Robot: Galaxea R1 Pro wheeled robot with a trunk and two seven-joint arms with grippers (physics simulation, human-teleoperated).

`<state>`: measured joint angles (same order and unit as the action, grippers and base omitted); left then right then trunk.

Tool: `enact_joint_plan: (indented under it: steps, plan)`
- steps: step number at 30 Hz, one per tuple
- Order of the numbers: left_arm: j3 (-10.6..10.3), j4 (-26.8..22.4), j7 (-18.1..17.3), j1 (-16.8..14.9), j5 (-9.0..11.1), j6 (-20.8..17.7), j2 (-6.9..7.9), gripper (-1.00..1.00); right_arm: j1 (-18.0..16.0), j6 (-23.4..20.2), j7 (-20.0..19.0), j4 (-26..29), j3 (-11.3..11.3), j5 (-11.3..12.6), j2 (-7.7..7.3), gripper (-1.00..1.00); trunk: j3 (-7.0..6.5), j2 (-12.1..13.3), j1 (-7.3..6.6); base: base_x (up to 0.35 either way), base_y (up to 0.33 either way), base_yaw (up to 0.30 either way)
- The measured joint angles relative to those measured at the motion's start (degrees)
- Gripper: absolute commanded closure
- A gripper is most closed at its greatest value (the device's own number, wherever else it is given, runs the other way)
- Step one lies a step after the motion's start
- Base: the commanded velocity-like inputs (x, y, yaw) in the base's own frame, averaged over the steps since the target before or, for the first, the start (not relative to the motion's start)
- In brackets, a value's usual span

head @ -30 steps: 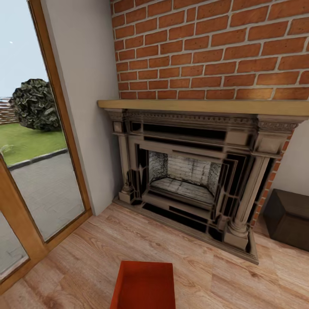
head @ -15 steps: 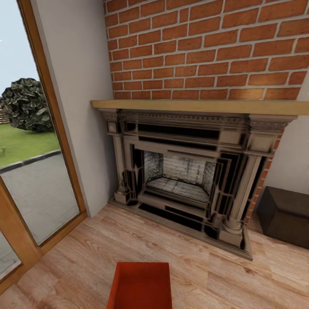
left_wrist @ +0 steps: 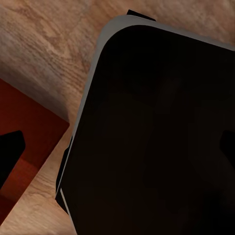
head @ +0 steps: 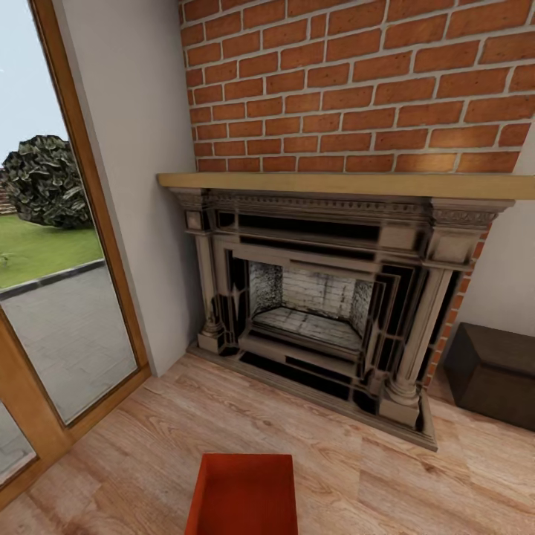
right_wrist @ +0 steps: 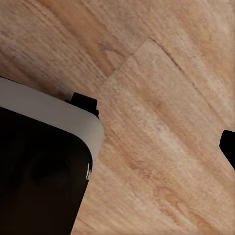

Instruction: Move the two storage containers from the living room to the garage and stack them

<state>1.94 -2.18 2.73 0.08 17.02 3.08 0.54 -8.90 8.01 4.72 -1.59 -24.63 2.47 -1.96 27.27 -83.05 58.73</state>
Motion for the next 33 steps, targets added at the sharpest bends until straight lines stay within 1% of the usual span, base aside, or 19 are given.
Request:
enact_joint_plan:
  steps: [8,16,27,33]
  plan:
    - [0.0,0.0,-0.01,0.0,0.0,0.0,-0.01,-1.0,0.0,0.02,0.0,0.0,0.0,0.0,0.0,-1.0,0.0,0.0,-0.01,0.017,0.0,0.0]
    - [0.0,-0.01,-0.01,0.0,0.0,0.0,0.08,-1.0,0.0,0.02,0.0,0.0,0.0,0.0,0.0,-1.0,0.0,0.0,-0.01,0.149,0.0,0.0]
    - [0.0,-0.04,0.0,0.0,0.0,0.0,0.09,-1.0,0.0,0.01,0.0,0.0,0.0,0.0,0.0,-1.0,0.0,0.0,0.0,0.022,0.0,0.0]
    - [0.0,0.0,0.0,0.0,0.02,0.0,0.17,-1.0,0.0,0.02,0.0,0.0,0.0,0.0,0.0,-1.0,0.0,0.0,-0.01,0.171,0.0,0.0]
